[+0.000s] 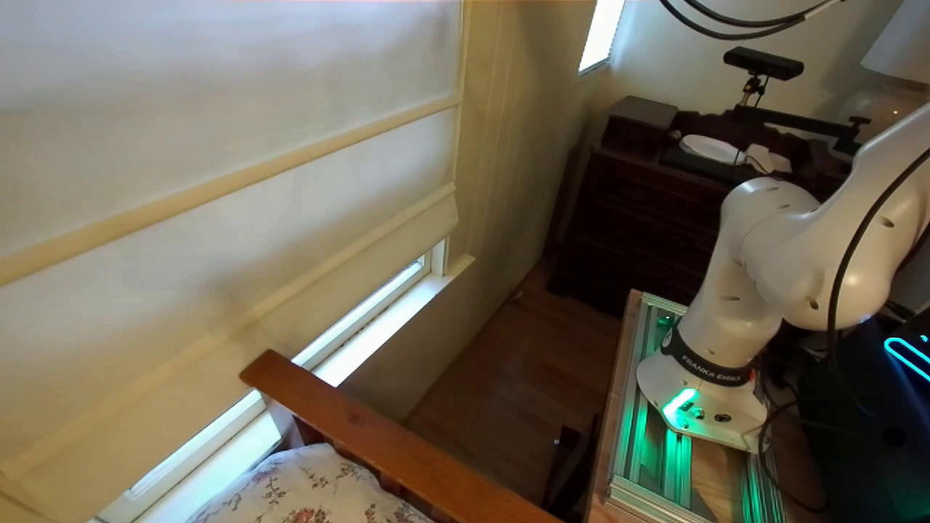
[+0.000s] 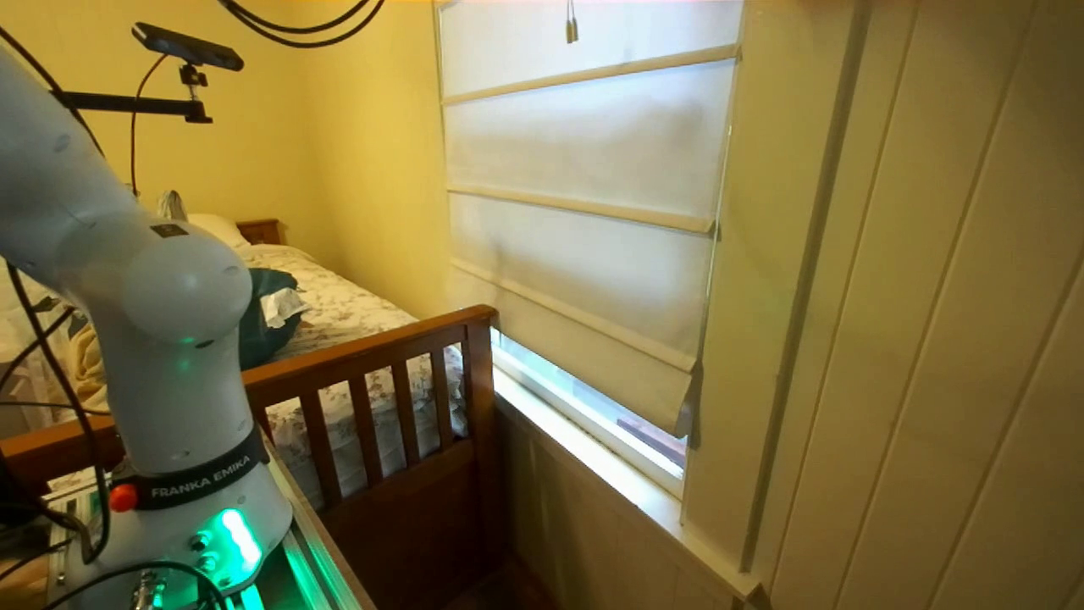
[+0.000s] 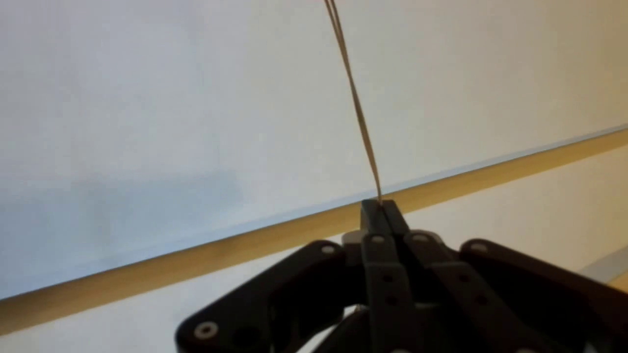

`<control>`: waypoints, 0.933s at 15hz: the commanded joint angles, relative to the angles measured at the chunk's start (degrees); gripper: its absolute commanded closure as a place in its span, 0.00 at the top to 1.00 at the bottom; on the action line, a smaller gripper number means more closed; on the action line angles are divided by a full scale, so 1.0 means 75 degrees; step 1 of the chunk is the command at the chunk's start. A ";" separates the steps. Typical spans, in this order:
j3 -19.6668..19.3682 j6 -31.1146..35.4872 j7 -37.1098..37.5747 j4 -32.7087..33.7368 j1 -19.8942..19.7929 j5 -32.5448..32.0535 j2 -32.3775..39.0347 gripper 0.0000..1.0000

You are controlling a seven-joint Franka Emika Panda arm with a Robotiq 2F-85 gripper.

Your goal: Close the blinds

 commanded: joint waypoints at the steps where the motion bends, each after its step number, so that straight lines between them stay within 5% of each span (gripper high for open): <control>1: -0.0216 -0.0110 0.0284 0.0439 -0.0317 -0.0214 0.0079 0.01; 3: -0.0233 -0.0032 0.0384 0.0529 -0.0606 -0.0471 0.0142 0.01; 5: -0.0228 -0.0059 0.0440 0.0559 -0.0877 -0.0821 0.0173 0.28; 10: -0.0157 -0.0539 0.0673 0.0401 -0.1358 -0.1766 0.0210 0.60; 14: -0.0035 -0.2014 0.0798 0.0159 -0.1743 -0.2522 0.0132 0.89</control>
